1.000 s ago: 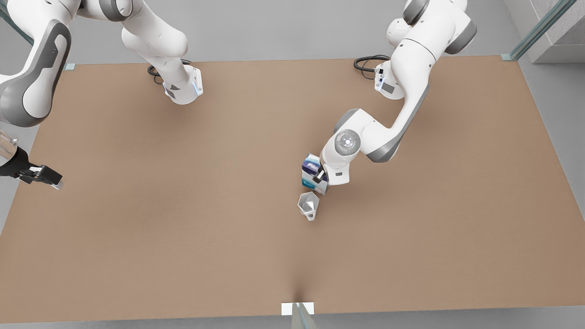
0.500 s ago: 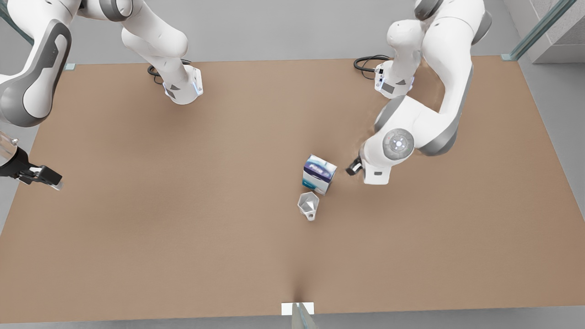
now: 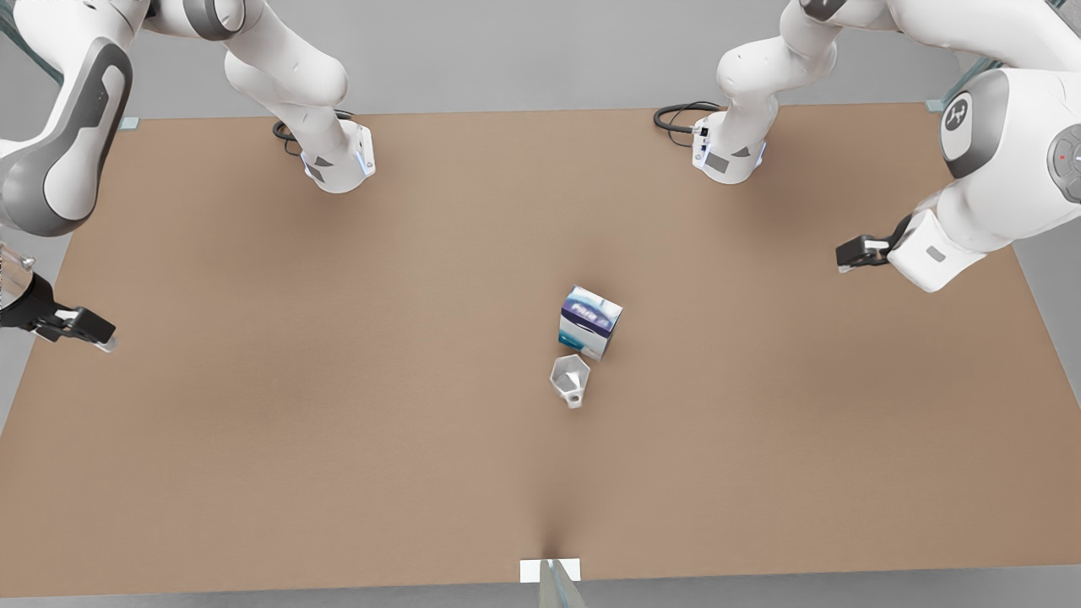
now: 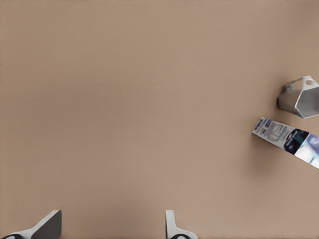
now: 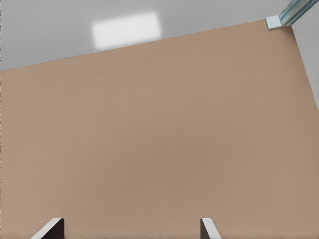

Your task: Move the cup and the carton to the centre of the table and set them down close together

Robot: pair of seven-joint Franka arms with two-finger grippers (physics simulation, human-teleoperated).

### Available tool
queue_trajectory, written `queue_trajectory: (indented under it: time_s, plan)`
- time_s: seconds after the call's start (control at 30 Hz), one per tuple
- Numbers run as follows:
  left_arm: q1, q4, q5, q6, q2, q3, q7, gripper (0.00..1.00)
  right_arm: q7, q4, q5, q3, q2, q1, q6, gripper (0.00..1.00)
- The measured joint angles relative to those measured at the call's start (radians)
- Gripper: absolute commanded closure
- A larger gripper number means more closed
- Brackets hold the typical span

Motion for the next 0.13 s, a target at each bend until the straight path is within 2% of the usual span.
queue_trajectory:
  time_s: [0.13]
  plan:
    - [0.0, 0.001, 0.0, 0.0, 0.0, 0.0, 0.0, 0.0, 0.0, 0.0, 0.0, 0.003, 0.008, 0.005, 0.002, 0.0]
